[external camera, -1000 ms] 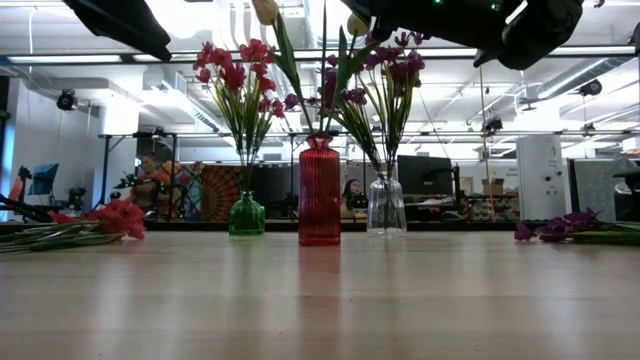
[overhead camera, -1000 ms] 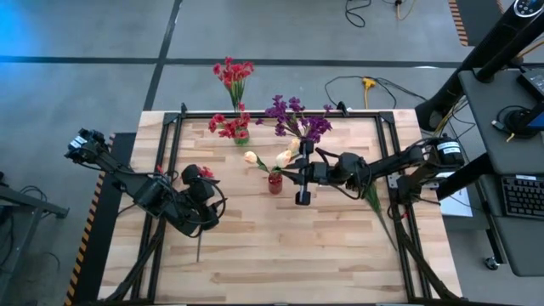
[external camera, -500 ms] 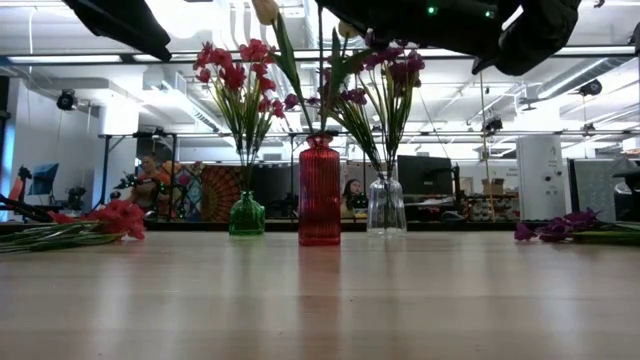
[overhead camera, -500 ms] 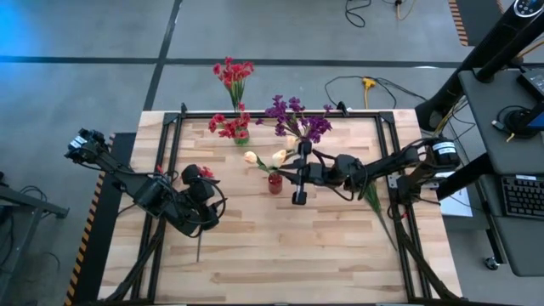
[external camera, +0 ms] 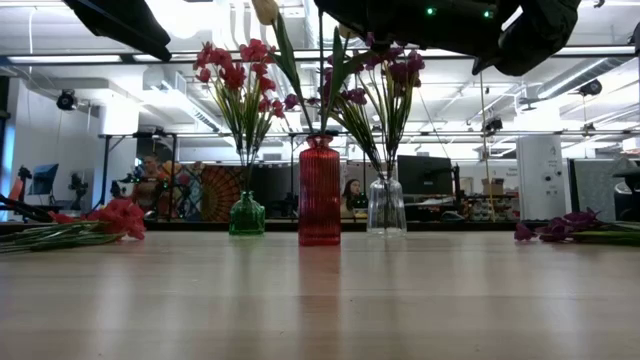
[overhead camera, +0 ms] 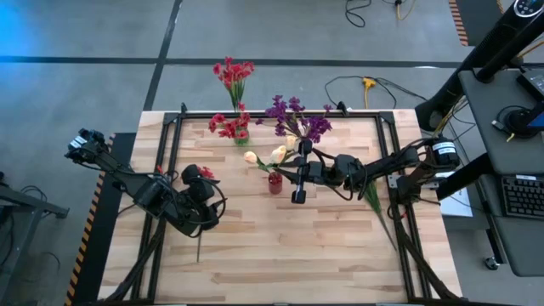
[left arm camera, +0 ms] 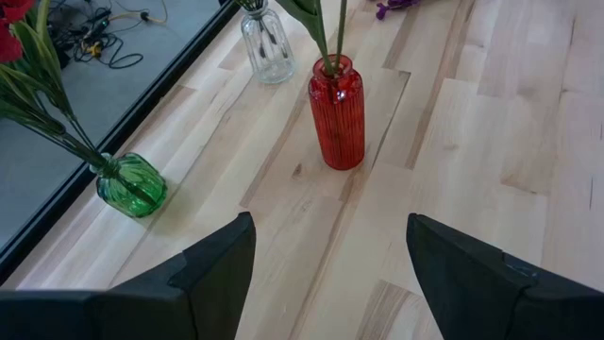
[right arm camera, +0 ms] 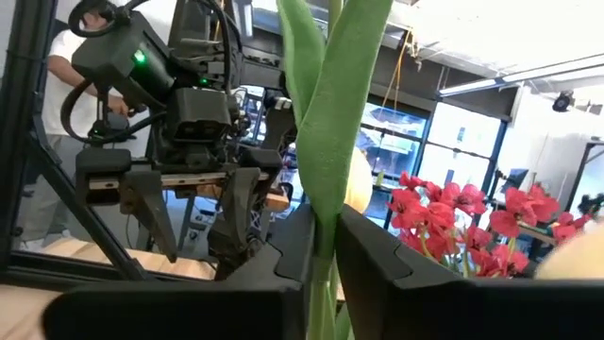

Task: Sort flowers into vase by color
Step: Put the yellow tulip into the red vase

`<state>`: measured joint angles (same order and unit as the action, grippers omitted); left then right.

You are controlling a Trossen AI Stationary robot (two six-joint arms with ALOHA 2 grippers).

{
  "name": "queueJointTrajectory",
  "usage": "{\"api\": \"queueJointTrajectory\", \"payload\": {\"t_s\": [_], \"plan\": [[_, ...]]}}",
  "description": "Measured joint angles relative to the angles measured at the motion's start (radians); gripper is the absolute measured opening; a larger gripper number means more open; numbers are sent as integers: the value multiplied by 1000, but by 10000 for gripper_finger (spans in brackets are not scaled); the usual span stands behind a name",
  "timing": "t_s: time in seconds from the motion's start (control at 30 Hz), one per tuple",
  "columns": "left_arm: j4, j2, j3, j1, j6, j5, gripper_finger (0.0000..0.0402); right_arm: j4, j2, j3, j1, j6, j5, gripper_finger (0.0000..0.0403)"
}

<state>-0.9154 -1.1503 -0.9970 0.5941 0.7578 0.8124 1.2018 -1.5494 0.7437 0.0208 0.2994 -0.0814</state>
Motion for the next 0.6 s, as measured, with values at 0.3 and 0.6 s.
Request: {"api": "queueJointTrajectory", "payload": {"t_s": [0.3, 0.6], "plan": [[0, 0, 0, 0, 0, 0, 257, -32, 0, 0, 1, -19, -24, 115], [-1, 0, 0, 0, 0, -2, 257, -83, 2, 1, 12, -39, -35, 169]]}}
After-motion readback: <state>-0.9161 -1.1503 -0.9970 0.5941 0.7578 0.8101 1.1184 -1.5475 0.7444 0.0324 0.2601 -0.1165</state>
